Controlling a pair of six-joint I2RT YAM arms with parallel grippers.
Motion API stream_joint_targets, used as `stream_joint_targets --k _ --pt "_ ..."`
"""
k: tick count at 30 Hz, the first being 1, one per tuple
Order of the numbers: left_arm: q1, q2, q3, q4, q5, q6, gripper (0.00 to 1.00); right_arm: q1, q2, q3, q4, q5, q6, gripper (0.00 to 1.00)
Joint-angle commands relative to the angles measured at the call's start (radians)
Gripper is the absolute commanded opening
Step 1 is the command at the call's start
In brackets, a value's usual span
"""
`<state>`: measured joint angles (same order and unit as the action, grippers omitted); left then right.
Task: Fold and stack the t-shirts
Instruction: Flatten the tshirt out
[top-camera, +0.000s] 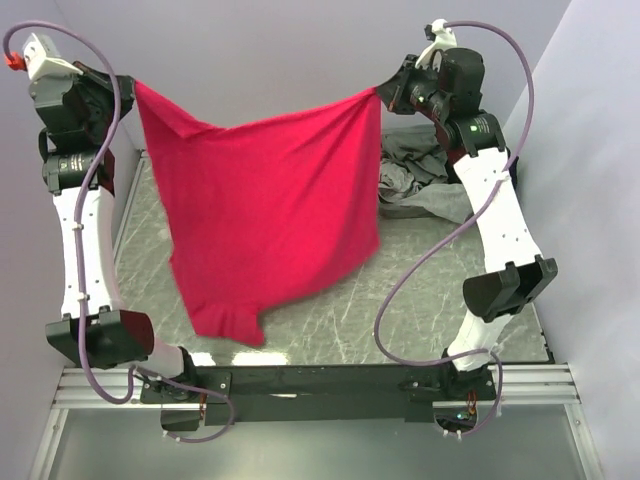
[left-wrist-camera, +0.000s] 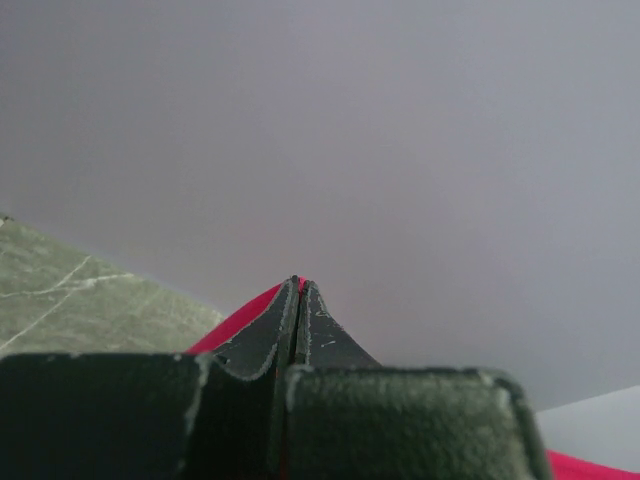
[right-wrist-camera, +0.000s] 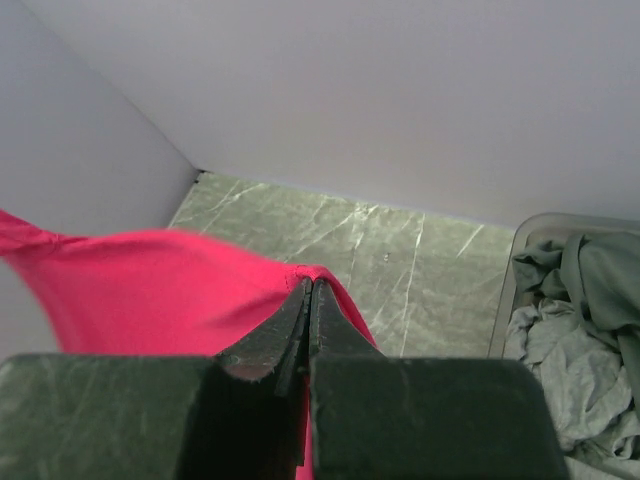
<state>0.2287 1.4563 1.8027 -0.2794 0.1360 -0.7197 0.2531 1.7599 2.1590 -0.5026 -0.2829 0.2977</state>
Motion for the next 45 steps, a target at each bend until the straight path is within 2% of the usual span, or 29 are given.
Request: stream_joint_targets --k 1,9,15,24,29,33,35,39,42,43,44,45 --pt "0.003 -0.092 0.101 0.112 0.024 -0.014 0.0 0.015 -0.079 0.096 0.068 -0.004 -0.008 0.0" --pt "0.004 -0.282 0.032 0.19 -0.016 -0.04 0.0 0.041 -0.2 0.061 0.085 0.019 -0.025 0.0" --pt "0.004 -0.456 -0.029 0.255 -0.117 -0.026 0.0 0.054 -0.341 -0.022 0.139 0.027 -0.038 0.0" --pt "0.004 -0.505 0.055 0.299 -0.164 0.025 0.0 0.064 -0.442 -0.034 0.157 0.06 -0.054 0.0" --pt "0.003 -0.424 0.06 0.282 -0.161 0.022 0.0 0.063 -0.392 -0.031 0.185 0.051 -0.054 0.0" --pt "0.003 -0.292 -0.037 0.232 -0.121 -0.021 0.0 0.064 -0.248 -0.073 0.231 0.031 -0.063 0.0" --pt "0.003 -0.168 -0.072 0.235 -0.055 -0.064 0.0 0.063 -0.17 -0.067 0.236 0.036 -0.074 0.0" --pt "0.001 0.125 -0.059 0.22 0.068 -0.083 0.0 0.041 0.123 0.03 0.253 0.034 -0.053 0.0" --pt "-0.008 0.396 0.021 0.189 0.09 -0.063 0.29 0.015 0.31 0.105 0.283 0.021 -0.006 0.0" --pt "-0.014 0.433 0.035 0.186 0.085 -0.051 0.51 0.011 0.358 0.136 0.277 0.024 -0.006 0.02" --pt "-0.022 0.469 0.055 0.174 0.061 -0.026 0.59 0.008 0.403 0.192 0.257 0.033 -0.005 0.31" --pt "-0.025 0.501 0.098 0.125 0.054 -0.02 0.64 0.003 0.47 0.209 0.251 0.037 0.01 0.47"
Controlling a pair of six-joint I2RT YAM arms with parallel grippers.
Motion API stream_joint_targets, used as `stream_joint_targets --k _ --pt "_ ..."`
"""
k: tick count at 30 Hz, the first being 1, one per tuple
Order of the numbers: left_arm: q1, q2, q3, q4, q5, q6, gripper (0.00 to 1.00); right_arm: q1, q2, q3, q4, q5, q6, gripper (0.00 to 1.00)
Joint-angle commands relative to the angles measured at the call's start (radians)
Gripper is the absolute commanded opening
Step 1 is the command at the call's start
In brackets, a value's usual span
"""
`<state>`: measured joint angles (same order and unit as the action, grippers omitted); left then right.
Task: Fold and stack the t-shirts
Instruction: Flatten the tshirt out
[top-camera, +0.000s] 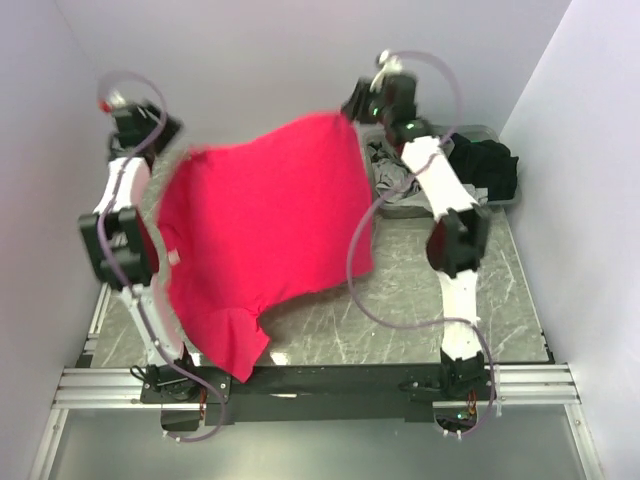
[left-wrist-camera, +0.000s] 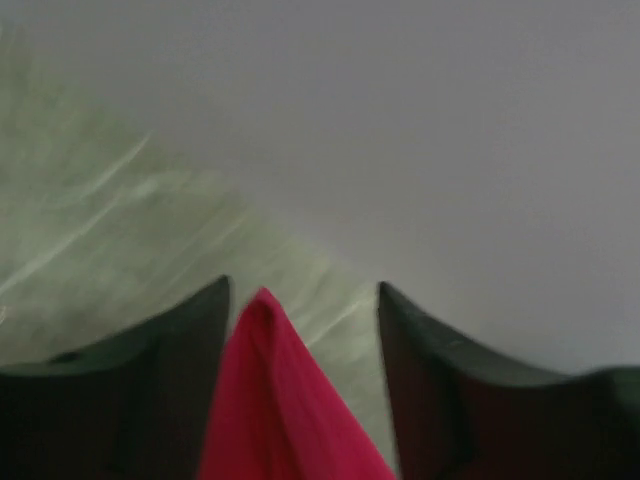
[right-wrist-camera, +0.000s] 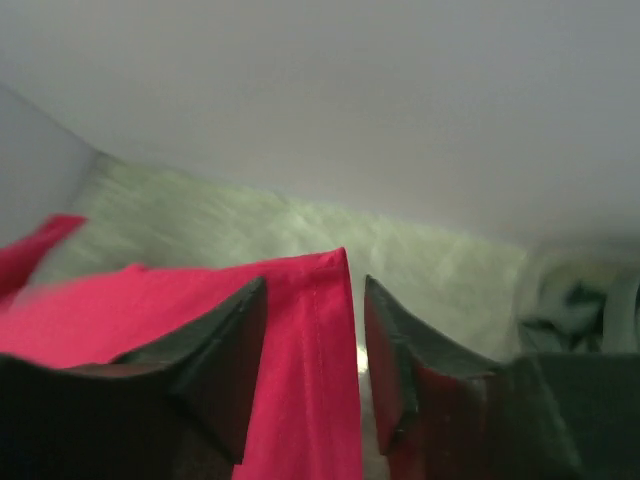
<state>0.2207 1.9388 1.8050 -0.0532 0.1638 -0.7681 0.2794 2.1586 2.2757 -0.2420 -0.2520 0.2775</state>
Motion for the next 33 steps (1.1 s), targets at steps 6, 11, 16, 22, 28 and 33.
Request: stream_joint_targets --k 6,11,16,22,28,33 --pt "-0.053 0.007 0.044 -0.204 -0.029 0.095 0.78 -0.036 0.086 0.03 -0.043 0.011 0.036 0.78" --pt "-0.069 -0.127 -0.175 -0.292 -0.096 0.102 0.8 -0.034 -0.037 -0.129 -0.054 -0.019 0.028 0.79" --pt "-0.08 -0.25 -0.363 -0.367 -0.159 0.099 0.8 0.01 -0.166 -0.292 -0.086 -0.023 -0.009 0.8" --pt "-0.08 -0.371 -0.562 -0.39 -0.161 0.093 0.84 0.067 -0.315 -0.517 -0.12 -0.111 -0.018 0.8" --pt "-0.078 -0.435 -0.688 -0.413 -0.204 0.093 0.86 0.104 -0.381 -0.719 -0.155 -0.15 -0.069 0.8" --pt "-0.064 -0.425 -0.753 -0.415 -0.182 0.066 0.86 0.145 -0.356 -0.798 -0.206 -0.135 -0.118 0.8"
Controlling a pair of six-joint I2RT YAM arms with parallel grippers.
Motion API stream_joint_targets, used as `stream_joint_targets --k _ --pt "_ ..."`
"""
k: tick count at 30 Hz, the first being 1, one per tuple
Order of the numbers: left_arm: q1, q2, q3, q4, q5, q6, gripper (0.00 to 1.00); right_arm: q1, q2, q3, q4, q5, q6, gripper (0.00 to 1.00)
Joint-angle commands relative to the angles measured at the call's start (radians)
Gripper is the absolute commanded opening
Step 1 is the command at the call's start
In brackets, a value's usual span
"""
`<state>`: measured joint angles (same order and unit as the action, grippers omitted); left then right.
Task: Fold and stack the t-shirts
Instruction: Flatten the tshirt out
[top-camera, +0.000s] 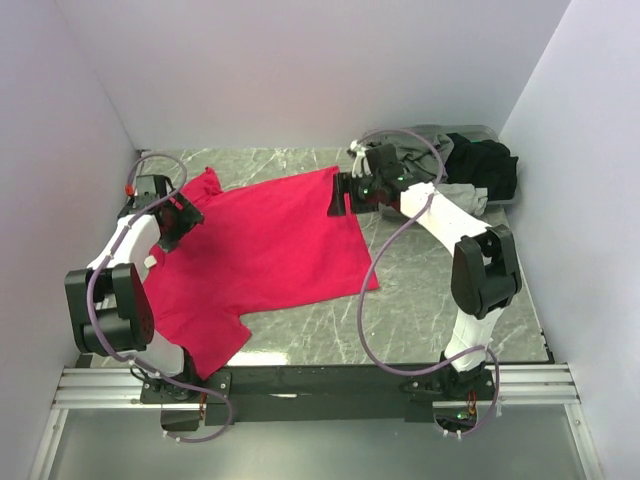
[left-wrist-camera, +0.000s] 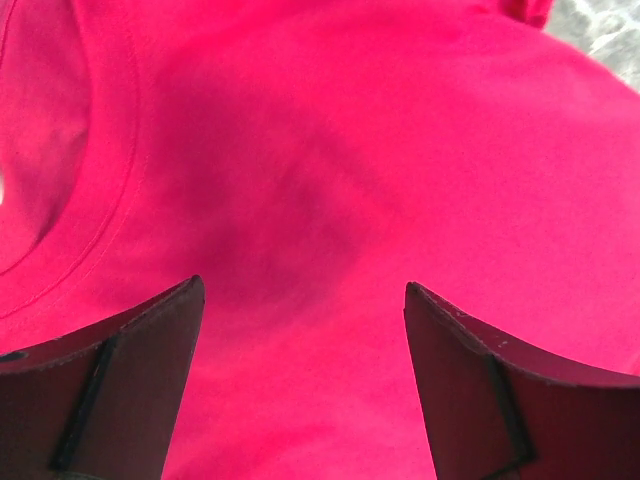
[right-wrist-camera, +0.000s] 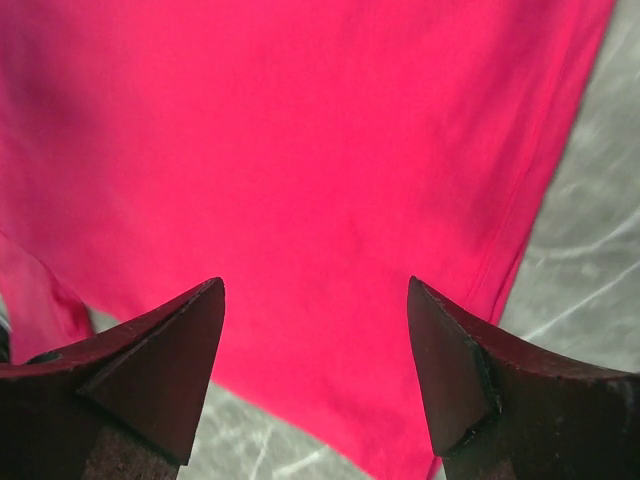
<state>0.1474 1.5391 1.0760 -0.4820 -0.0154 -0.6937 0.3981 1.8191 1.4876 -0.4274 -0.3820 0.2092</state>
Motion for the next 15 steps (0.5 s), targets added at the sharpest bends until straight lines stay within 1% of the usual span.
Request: stream_joint_targets --k 1,6,11,15 --pt "0.011 -0.017 -0.027 0.022 0.008 -0.015 0.86 0.034 -0.009 -0.013 -0.022 0.0 -0.051 0.8" --pt "0.015 0.016 -0.034 0.037 -0.001 -0.007 0.86 0.065 0.072 0.034 -0.083 0.015 -0.062 0.8" --pt "0.032 0.068 -0.044 0.051 0.006 0.016 0.86 0.084 0.155 0.066 -0.112 -0.011 -0.028 0.79" --pt "0.037 0.117 -0.042 0.065 0.006 0.023 0.86 0.085 0.195 0.077 -0.135 -0.002 -0.008 0.79"
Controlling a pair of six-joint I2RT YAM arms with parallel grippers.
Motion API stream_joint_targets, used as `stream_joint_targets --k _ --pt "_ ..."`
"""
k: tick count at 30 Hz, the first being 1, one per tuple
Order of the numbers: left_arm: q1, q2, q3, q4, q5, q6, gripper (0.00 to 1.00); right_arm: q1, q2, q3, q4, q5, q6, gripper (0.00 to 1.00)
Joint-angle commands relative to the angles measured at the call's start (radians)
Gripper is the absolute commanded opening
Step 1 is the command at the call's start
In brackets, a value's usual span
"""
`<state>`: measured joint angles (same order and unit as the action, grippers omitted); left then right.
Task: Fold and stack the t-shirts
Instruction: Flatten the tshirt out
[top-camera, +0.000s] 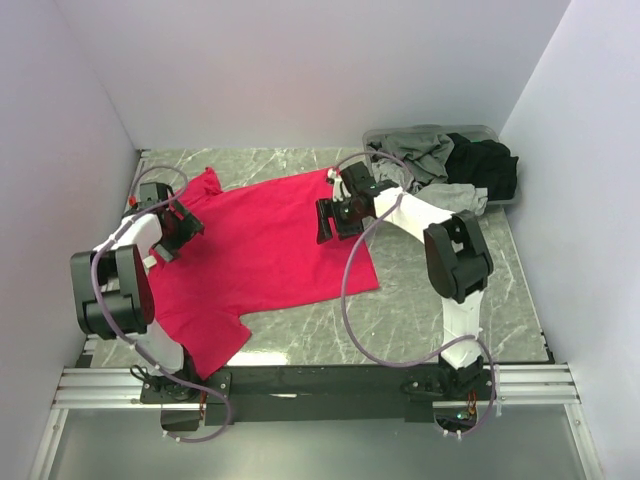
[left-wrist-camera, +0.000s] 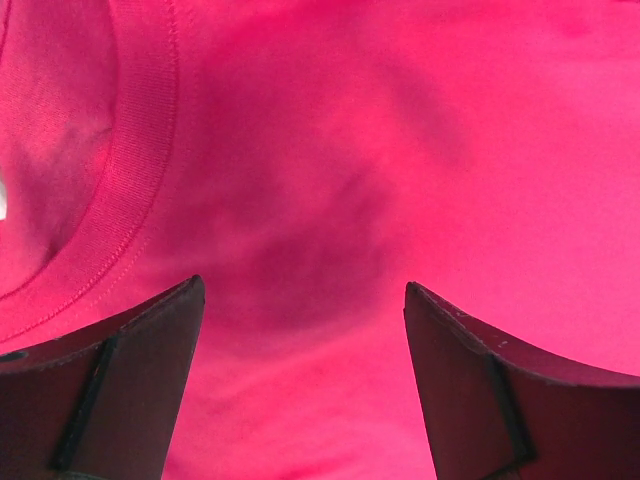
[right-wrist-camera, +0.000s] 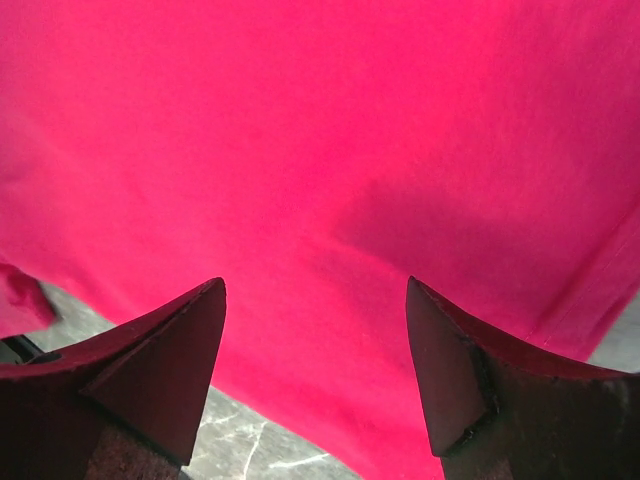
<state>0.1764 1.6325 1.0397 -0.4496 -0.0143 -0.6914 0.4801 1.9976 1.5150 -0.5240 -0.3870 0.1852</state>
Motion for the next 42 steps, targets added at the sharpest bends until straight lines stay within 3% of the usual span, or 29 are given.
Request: stream_joint_targets --k 1,16,32,37,42 --pt "0.009 0.033 -0.004 0.032 0.005 0.024 0.86 0.003 0.026 0.051 -0.045 0.01 0.019 0.79" --pt "0.02 0.262 0.137 0.066 0.051 0.044 0.84 -0.046 0.116 0.085 -0.13 0.106 0.102 0.75" --pt "-0.083 0.552 0.56 -0.04 0.062 0.072 0.83 -0.173 0.188 0.172 -0.177 0.096 0.168 0.74" --pt "-0.094 0.575 0.64 -0.081 0.024 0.072 0.83 -0.172 0.196 0.22 -0.203 0.083 0.148 0.74" --pt "-0.092 0.514 0.623 -0.081 -0.013 0.076 0.84 -0.166 0.159 0.235 -0.217 0.071 0.129 0.74"
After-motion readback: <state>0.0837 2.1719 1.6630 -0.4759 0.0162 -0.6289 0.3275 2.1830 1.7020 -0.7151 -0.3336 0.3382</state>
